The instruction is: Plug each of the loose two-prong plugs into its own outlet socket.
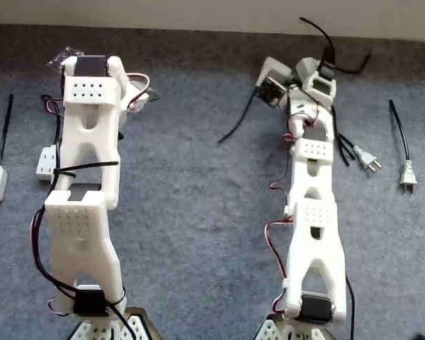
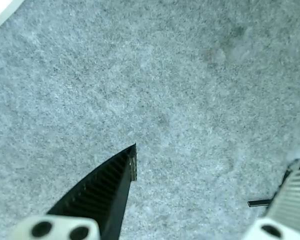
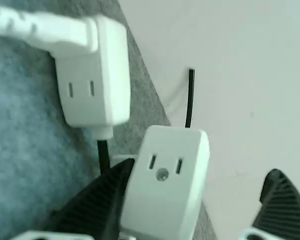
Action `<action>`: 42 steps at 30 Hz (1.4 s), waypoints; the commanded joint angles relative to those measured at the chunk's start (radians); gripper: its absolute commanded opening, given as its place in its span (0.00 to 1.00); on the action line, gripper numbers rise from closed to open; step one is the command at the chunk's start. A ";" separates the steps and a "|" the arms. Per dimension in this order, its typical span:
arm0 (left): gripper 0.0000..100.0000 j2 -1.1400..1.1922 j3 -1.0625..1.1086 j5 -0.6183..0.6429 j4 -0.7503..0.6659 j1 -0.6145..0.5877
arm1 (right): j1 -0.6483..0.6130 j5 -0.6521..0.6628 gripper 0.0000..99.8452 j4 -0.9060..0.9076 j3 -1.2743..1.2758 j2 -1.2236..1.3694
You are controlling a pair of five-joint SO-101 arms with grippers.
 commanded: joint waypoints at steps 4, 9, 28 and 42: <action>0.43 0.028 0.010 -0.006 -0.038 0.018 | 0.133 -0.407 0.38 0.573 -0.137 -0.447; 0.43 0.036 0.010 -0.006 -0.034 0.018 | 0.216 -0.601 0.38 0.888 -0.054 -0.654; 0.43 0.041 0.016 -0.006 -0.029 0.054 | 0.406 -0.729 0.38 1.400 0.321 -0.753; 0.43 0.041 0.016 -0.006 -0.029 0.054 | 0.490 -0.640 0.37 1.237 0.323 -0.492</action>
